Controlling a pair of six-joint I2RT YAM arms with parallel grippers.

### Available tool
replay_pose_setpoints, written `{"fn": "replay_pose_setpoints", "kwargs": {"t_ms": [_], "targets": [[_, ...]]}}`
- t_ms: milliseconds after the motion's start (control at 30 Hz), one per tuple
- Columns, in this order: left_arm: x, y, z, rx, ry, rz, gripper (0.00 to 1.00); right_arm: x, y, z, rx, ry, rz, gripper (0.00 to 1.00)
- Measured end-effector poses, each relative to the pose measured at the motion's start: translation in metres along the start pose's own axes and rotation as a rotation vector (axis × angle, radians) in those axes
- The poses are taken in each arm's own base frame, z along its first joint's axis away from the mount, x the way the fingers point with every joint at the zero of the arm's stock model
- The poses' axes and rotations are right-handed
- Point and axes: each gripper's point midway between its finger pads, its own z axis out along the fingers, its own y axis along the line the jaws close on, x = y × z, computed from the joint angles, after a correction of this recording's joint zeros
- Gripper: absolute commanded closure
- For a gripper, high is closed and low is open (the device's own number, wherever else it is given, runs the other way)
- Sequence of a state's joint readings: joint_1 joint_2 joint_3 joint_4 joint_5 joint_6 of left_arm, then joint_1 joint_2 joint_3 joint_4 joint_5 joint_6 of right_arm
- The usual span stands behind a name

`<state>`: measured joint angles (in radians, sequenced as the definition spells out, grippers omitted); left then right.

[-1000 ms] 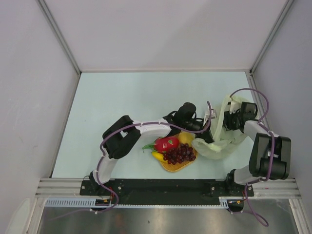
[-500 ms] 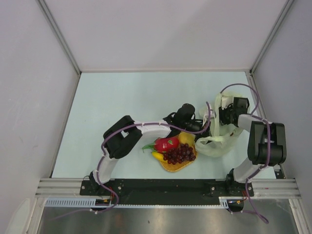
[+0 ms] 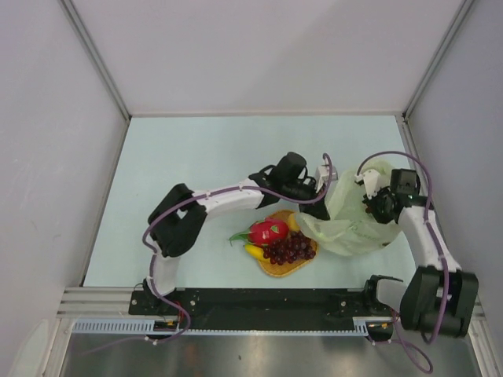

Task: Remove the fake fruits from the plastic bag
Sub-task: Take out the fake fruit from the plastic bag.

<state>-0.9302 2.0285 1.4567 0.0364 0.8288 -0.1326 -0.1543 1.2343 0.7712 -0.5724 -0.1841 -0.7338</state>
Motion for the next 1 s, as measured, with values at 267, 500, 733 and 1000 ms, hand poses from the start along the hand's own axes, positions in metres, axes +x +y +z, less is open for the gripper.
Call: {"fn": "replay_pose_setpoints", "kwargs": {"t_ms": [267,500,733,1000], "targets": [[-0.063,0.021,-0.052,-0.342,-0.092,0.151,1.00,0.076,0.056,-0.042,-0.105,0.119,-0.169,1.00],[-0.062,0.053,-0.040,-0.480,-0.132,0.261,0.48,0.110,0.066,-0.039,-0.148,0.194,-0.131,0.79],[-0.123,0.035,-0.067,-0.546,-0.208,0.358,0.26,0.097,0.062,-0.050,-0.105,0.140,-0.114,0.30],[-0.215,-0.112,-0.159,-0.460,-0.524,0.570,0.32,0.066,0.052,-0.067,-0.056,0.036,-0.076,0.04]]}}
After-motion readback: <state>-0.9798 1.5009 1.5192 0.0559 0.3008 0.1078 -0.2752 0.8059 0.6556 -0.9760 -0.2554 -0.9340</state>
